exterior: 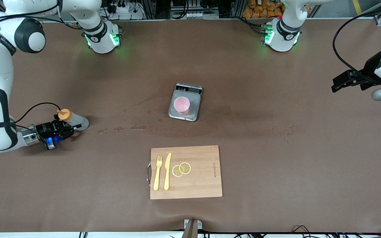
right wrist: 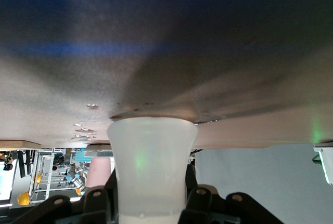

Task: Add sauce to pink cup with both arms
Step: 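Lower the sauce bottle onto the table and open the right gripper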

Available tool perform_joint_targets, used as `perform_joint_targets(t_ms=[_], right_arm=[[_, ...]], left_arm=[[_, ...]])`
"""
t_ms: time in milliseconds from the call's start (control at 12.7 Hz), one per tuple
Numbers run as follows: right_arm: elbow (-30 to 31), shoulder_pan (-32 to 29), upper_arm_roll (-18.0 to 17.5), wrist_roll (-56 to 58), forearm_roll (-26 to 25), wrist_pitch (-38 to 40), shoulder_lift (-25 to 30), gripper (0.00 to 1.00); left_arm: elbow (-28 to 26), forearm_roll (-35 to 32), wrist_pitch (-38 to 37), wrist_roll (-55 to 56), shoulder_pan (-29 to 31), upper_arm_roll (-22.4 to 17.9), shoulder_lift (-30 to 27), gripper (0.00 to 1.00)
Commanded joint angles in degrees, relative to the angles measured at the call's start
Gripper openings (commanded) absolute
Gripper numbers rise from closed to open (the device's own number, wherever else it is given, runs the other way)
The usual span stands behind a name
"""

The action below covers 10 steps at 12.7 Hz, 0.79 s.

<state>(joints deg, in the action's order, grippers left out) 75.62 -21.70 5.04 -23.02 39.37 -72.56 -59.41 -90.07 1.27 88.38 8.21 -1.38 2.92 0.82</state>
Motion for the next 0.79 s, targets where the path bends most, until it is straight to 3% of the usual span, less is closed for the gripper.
perform_joint_targets(t_ms=[0, 710], right_arm=[[-0.1, 0.3, -0.1, 0.0, -0.3, 0.4, 0.4, 1.0], [-8.4, -2.1, 0.3, -3.7, -2.4, 6.2, 3.1, 1.0]], left_arm=[[0.4, 0.2, 0.3, -1.0, 0.4, 0.2, 0.2, 1.0], [0.5, 0.2, 0.7, -1.4, 0.8, 0.2, -0.8, 1.0]])
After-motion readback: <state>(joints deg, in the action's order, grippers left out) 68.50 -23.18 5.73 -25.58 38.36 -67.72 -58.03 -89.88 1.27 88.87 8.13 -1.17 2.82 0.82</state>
